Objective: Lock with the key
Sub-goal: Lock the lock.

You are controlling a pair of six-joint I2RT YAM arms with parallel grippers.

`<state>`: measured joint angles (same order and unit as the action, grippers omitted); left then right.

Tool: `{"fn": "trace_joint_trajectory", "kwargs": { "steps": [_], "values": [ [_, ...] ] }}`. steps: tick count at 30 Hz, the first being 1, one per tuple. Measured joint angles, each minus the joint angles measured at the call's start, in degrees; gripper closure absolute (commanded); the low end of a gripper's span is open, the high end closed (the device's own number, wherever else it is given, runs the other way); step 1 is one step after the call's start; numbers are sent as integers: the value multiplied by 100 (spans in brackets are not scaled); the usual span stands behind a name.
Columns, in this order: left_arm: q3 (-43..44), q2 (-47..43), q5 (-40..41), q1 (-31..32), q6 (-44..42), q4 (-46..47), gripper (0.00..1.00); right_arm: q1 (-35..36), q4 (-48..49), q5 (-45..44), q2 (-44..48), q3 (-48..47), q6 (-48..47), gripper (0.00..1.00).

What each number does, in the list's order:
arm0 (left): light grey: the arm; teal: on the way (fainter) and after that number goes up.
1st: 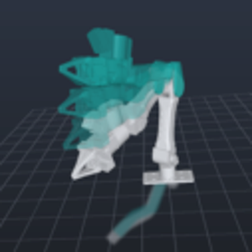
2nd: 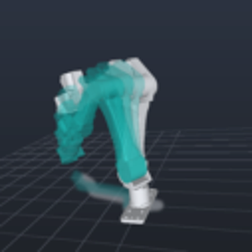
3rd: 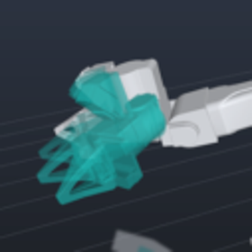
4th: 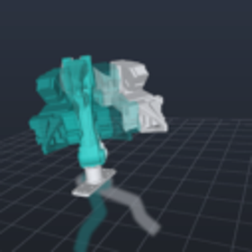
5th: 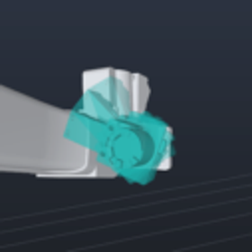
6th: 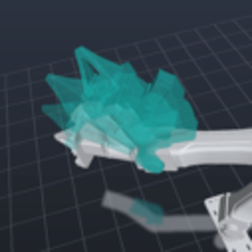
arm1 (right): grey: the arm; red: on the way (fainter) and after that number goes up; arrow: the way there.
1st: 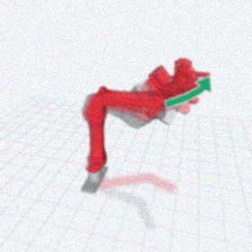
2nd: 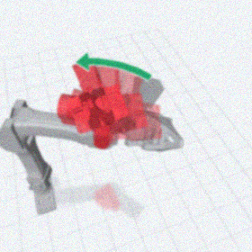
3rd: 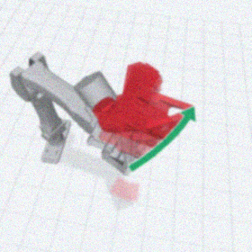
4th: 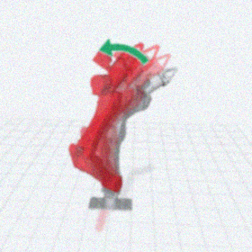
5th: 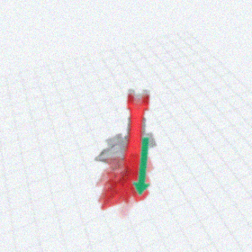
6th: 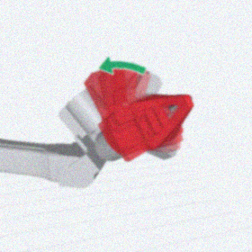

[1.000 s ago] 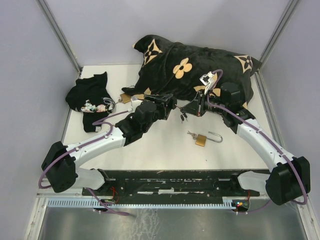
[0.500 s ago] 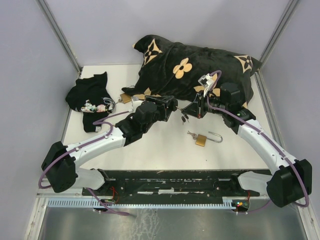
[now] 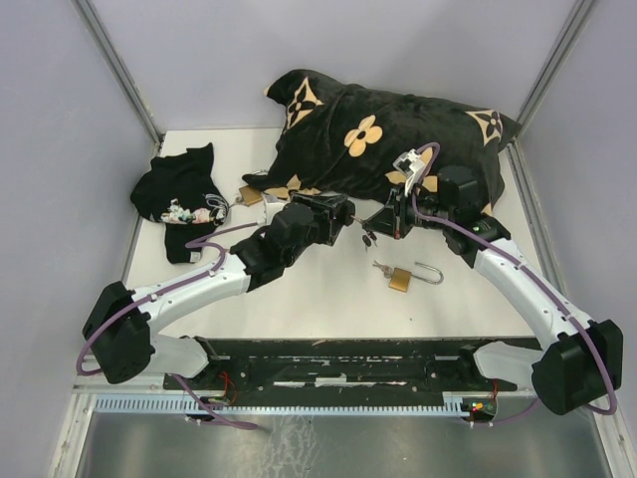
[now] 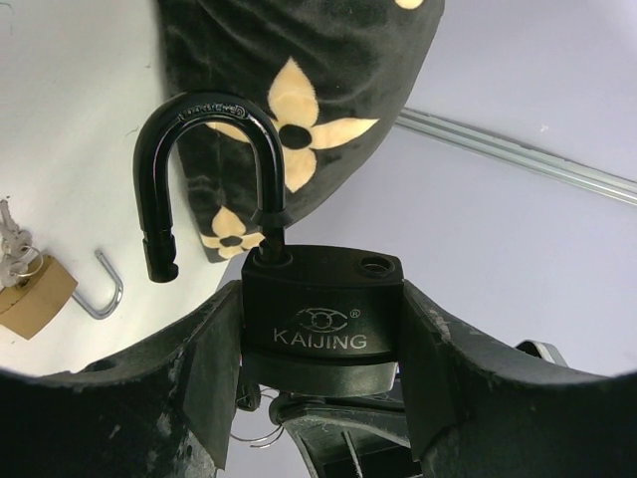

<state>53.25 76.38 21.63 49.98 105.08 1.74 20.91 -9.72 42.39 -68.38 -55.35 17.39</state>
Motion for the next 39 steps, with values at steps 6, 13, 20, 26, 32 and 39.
{"fn": "trace_joint_trajectory", "kwargs": {
  "steps": [6,13,20,26,32,39],
  "values": [
    [0,0,-98,-39,-66,-127,97,13,-170,22,0,-2,-122,98],
    [7,-4,-129,-111,-190,-273,97,37,-210,2,-2,-15,-219,98],
    [22,-4,-192,-127,-256,-293,97,46,-225,0,-22,-22,-221,98],
    [26,-4,-225,-168,-297,-463,97,170,-221,-52,-234,-85,-223,98],
    [37,-4,-225,-168,-297,-595,97,247,-243,-138,-297,-92,-223,98],
    [39,22,-192,-181,-297,-612,97,326,-243,-199,-380,-122,-221,98]
  ]
}}
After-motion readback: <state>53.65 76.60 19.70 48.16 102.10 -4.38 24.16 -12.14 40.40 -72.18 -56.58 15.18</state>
